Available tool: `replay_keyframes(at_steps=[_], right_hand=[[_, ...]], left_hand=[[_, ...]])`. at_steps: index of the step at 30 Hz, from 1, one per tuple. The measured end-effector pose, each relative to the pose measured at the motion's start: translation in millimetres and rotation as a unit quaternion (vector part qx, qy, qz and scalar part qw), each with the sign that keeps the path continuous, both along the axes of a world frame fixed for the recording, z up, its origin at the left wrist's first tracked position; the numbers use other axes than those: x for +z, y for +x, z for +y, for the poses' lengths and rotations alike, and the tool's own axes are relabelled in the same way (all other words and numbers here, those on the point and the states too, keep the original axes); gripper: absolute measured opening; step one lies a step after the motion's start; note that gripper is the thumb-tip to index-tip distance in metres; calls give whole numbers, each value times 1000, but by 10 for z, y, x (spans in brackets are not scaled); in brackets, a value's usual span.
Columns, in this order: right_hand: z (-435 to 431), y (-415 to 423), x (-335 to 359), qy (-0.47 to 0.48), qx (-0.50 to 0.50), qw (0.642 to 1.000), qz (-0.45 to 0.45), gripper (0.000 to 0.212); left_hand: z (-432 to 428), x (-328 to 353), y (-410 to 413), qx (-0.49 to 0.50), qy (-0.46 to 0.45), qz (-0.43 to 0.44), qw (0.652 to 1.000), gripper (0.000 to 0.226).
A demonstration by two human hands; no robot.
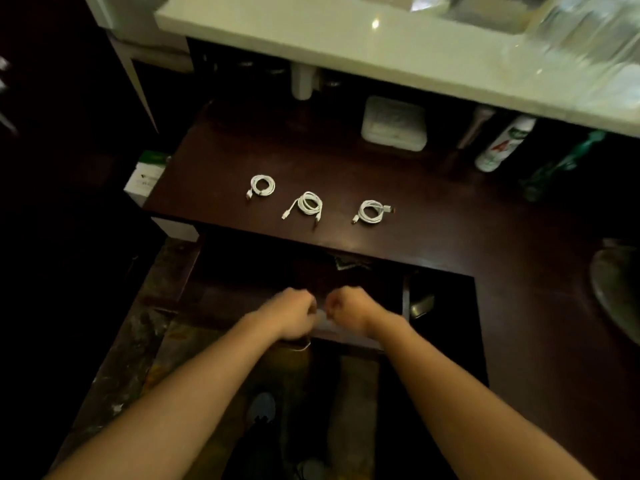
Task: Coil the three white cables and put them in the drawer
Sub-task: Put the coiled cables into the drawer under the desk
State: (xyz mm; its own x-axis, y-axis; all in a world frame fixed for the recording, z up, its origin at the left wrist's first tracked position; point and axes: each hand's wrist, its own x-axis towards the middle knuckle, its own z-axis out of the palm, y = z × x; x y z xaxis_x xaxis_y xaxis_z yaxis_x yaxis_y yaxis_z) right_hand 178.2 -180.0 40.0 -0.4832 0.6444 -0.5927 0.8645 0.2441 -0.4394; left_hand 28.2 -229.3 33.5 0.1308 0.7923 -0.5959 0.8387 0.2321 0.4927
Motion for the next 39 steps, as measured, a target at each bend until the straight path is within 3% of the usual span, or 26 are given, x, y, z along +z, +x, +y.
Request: replay_keyframes(at_steps=[6,11,22,26,29,35,39], right_hand=[[572,88,561,121,-127,984,10,27],[856,197,555,138,-218,966,33,27],[2353,431,-84,150,-213,962,83,31],[2684,407,-420,124,-163,977,63,43],[2734,343,-558,89,-130,987,37,35],[2844,260,-644,86,-172,980,46,21],[2878,223,-588,47,-256,962,78,8]], left_hand=[[496,425,-23,28,84,3,996,17],[891,346,52,81,95,-16,992,18],[2345,-131,590,156,118,54,979,28],[2643,-396,670,175,112,107,972,36],[2722,-550,677,190,85,130,969,38],[2783,-642,682,214,84,99,968,30],[2809,-560,556,246,123,42,961,18]])
